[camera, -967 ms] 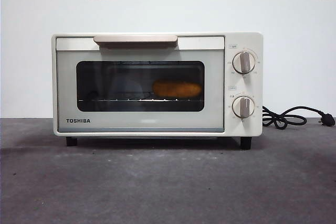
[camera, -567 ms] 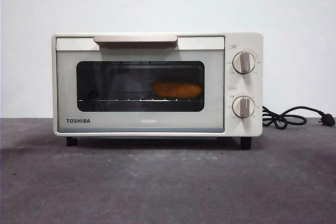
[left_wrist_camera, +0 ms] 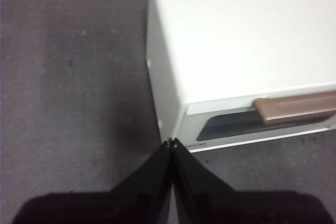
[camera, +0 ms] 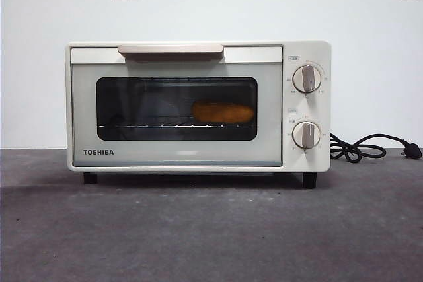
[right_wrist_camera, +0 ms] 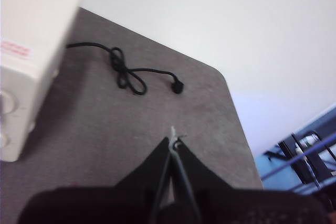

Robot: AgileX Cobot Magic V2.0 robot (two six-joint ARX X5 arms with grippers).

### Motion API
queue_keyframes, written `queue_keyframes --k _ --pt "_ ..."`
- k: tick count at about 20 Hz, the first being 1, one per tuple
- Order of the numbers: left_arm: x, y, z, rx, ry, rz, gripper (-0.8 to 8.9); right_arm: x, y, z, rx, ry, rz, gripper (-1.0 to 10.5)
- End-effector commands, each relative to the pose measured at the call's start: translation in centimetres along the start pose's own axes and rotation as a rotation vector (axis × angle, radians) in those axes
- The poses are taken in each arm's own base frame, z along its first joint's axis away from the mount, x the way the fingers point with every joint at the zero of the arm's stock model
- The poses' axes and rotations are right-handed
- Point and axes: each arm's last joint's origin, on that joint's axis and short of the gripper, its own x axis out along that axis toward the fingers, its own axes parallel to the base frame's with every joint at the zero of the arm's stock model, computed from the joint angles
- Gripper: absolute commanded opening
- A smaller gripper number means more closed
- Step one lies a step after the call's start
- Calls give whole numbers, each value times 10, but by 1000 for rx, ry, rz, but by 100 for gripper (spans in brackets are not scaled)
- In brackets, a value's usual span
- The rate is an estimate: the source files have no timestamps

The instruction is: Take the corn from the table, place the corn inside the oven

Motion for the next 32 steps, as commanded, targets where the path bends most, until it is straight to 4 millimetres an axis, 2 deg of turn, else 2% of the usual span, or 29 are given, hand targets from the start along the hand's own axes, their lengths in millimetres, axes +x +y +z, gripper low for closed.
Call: queue_keyframes --k 1,8,22,25,32 --pt "0 -1 0 2 -2 -4 -7 3 -1 0 27 13 -1 -12" --pt "0 -2 -2 2 13 -12 -7 6 6 -1 36 69 362 -12" --pt "0 -1 -3 -1 27 -10 -4 7 7 -3 53 103 438 -12" --pt "0 -1 -3 -1 27 -10 -4 5 10 -7 81 158 546 -11" --pt "0 -1 -3 -1 27 -10 -4 2 15 -3 83 136 732 -12"
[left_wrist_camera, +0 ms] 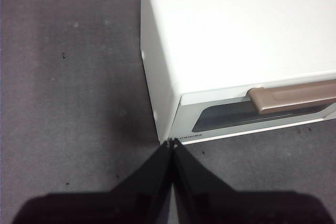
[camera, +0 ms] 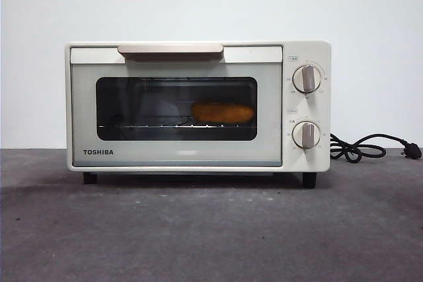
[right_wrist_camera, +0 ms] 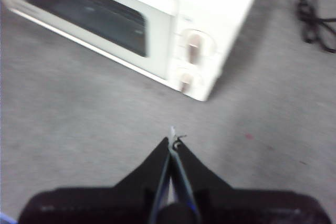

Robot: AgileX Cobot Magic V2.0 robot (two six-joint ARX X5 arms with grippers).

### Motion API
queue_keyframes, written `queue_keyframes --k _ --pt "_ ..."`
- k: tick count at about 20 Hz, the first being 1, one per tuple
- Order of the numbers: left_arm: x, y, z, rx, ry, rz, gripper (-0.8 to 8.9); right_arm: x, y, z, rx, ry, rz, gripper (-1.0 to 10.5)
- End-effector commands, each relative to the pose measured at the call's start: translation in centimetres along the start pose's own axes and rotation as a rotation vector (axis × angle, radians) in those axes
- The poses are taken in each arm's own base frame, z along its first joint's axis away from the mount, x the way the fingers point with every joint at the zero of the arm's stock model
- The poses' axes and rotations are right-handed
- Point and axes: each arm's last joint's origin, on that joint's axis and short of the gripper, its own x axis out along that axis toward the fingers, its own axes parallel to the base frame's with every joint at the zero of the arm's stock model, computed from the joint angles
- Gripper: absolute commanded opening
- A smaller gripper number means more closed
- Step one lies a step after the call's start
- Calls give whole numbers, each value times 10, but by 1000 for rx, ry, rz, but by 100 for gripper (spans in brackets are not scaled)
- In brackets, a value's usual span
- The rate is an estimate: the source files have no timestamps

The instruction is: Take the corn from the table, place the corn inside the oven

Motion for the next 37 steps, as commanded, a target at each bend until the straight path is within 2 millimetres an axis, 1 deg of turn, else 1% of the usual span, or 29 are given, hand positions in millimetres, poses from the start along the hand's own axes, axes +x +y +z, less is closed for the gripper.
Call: queue_keyframes --k 1,7,9,10,12,16,17,19,20,22,24,28,31,35,37 --pt "0 0 0 -2 -2 -1 -4 0 1 0 -6 3 30 -11" --pt "-3 -1 0 0 -10 1 -4 0 1 0 -7 2 15 1" --pt "-9 -1 -1 0 -30 1 -4 0 1 0 -7 2 16 1" --pt "-14 -1 -2 0 -47 1 -4 0 1 0 -7 2 15 1" --pt "-32 0 -4 -3 -104 8 -4 0 1 0 -7 2 15 1" --pt "-79 6 -14 -43 -278 61 -4 0 1 0 -7 2 15 1" --pt "-87 7 -17 -59 -326 81 -4 0 1 0 -7 2 15 1" --pt "-98 9 -26 -22 -427 115 -4 0 1 0 -7 2 15 1" --pt "-99 9 -31 -4 -470 124 -4 0 1 0 -7 2 15 1" --pt "-93 12 -46 23 -542 144 -4 0 1 0 -7 2 15 1" --pt "-77 16 -68 54 -558 163 -4 0 1 0 -7 2 15 1" --pt "-32 25 -120 144 -477 191 -4 0 1 0 -7 2 15 1" --pt "-2 30 -159 151 -436 191 -4 0 1 0 -7 2 15 1" --pt "26 35 -199 144 -401 188 -4 0 1 0 -7 2 15 1" --pt "35 37 -213 134 -387 186 -4 0 1 0 -7 2 15 1"
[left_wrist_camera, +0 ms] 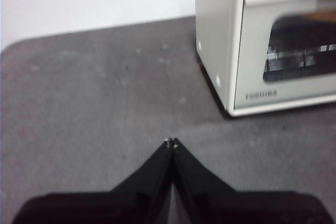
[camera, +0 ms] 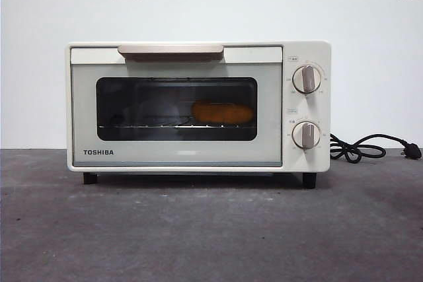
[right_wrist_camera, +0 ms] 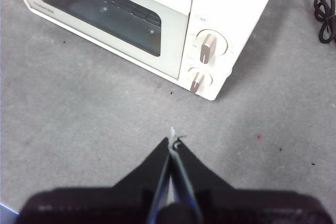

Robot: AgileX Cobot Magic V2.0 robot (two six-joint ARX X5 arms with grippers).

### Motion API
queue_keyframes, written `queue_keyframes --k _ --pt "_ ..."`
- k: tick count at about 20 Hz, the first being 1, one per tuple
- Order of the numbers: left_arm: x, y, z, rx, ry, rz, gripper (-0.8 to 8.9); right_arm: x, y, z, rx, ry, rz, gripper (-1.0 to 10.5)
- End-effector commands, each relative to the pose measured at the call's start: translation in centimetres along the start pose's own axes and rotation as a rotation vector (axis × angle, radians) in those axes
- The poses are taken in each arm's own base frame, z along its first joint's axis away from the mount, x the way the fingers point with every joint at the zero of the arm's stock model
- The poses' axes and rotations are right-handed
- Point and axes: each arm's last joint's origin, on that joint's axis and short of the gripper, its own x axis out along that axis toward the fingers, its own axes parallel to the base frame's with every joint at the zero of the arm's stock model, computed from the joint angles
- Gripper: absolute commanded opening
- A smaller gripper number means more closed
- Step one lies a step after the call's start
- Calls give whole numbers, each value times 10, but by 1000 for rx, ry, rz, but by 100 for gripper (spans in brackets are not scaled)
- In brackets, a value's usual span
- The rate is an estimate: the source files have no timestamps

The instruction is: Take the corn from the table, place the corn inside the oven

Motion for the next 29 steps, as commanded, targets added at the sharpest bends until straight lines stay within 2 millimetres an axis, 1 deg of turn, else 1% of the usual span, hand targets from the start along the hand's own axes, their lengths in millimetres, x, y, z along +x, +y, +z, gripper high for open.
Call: queue_keyframes --k 1,4,7,8,11,15,27,28,29 --pt "4 -1 -15 -6 3 5 -4 0 0 1 -5 -5 -3 1" --pt "8 -3 -33 -17 3 4 -4 0 0 1 -5 -5 -3 1" --pt "11 -2 -32 -19 -89 11 -4 0 0 1 -5 -4 -6 1" --pt "12 -3 -34 -22 -91 11 -4 0 0 1 -5 -5 -6 1" --pt "12 -2 -35 -30 -76 44 -3 0 0 1 -5 -5 -6 1" --pt "12 -2 -35 -95 -77 41 -3 0 0 1 -5 -5 -6 1" --pt "19 -2 -41 -102 22 35 -4 0 0 1 -5 -5 -6 1" --pt "19 -2 -42 -102 30 34 -4 0 0 0 -14 -1 -8 1" --pt "19 -2 -42 -103 38 34 -4 0 0 0 -60 2 -12 1"
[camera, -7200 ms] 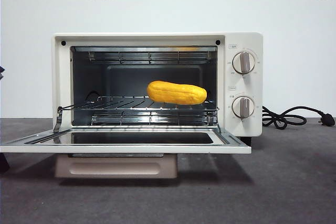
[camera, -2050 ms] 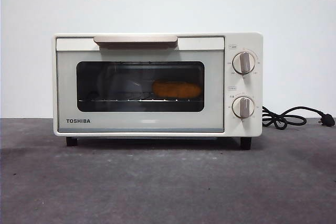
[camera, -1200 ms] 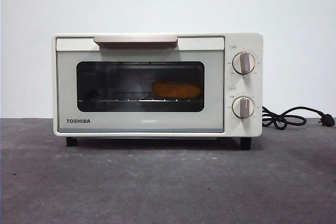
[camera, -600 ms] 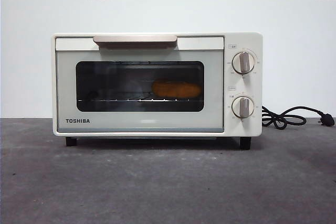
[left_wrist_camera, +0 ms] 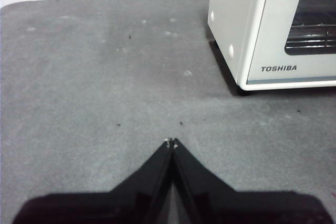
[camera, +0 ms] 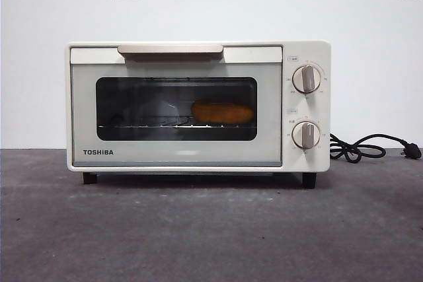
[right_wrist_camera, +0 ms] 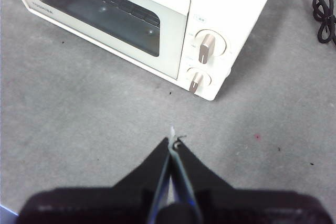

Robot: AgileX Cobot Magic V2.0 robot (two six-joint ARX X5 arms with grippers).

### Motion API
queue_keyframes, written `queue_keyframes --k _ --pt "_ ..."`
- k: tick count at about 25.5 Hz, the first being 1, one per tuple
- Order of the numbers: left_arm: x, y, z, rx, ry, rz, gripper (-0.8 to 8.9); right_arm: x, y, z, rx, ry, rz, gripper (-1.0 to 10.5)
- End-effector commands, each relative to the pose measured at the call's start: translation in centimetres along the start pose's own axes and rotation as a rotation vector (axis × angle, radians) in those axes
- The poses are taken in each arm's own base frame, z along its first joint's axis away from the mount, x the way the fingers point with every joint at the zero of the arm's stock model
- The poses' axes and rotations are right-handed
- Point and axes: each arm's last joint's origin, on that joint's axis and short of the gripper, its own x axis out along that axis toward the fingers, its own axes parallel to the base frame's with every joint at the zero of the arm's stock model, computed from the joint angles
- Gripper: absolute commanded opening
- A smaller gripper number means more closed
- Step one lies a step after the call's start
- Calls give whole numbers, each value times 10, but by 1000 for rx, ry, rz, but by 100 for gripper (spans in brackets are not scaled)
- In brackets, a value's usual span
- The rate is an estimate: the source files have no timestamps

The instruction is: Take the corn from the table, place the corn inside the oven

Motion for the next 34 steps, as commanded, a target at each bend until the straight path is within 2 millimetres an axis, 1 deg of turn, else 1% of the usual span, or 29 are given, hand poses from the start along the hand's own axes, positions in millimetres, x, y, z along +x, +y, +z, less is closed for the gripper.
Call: queue_keyframes --k 1,2,4,5,7,8,9,10,11,13,15,17,20,24,29,34 --pt "2 0 -3 -6 19 3 -4 0 0 1 -59 -5 -8 1" --pt "2 0 -4 -7 27 3 -4 1 0 3 -74 -30 -21 1" --pt "3 0 -5 -7 43 2 -4 5 0 14 -131 -150 -78 1" --pt "4 0 -6 -8 51 2 -4 9 -6 19 -149 -215 -101 1" --pt "5 0 -7 -9 68 2 -4 23 -22 19 -139 -293 -43 1" --pt "5 0 -7 -9 76 2 -4 32 -34 12 -102 -315 6 1" --pt "5 0 -7 -9 78 2 -4 41 -47 2 -59 -322 46 1" --pt "6 0 -7 -9 78 2 -4 48 -60 -13 -3 -315 51 1" --pt "6 0 -8 -9 80 2 -4 52 -68 -25 41 -311 37 1" --pt "6 0 -7 -9 80 2 -4 55 -79 -49 121 -312 -20 1" --pt "6 0 -7 -9 81 2 -4 55 -86 -72 177 -331 -88 1" --pt "6 0 -7 -9 80 2 -4 55 -87 -95 198 -369 -148 1" --pt "6 0 -7 -9 80 2 -4 56 -84 -124 212 -411 -205 1" --pt "6 0 -7 -9 80 2 -4 59 -77 -154 212 -452 -248 1" --pt "6 0 -7 -9 80 2 -4 65 -70 -179 212 -448 -259 1" --pt "6 0 -7 -9 80 2 -4 73 -65 -195 223 -411 -250 1"
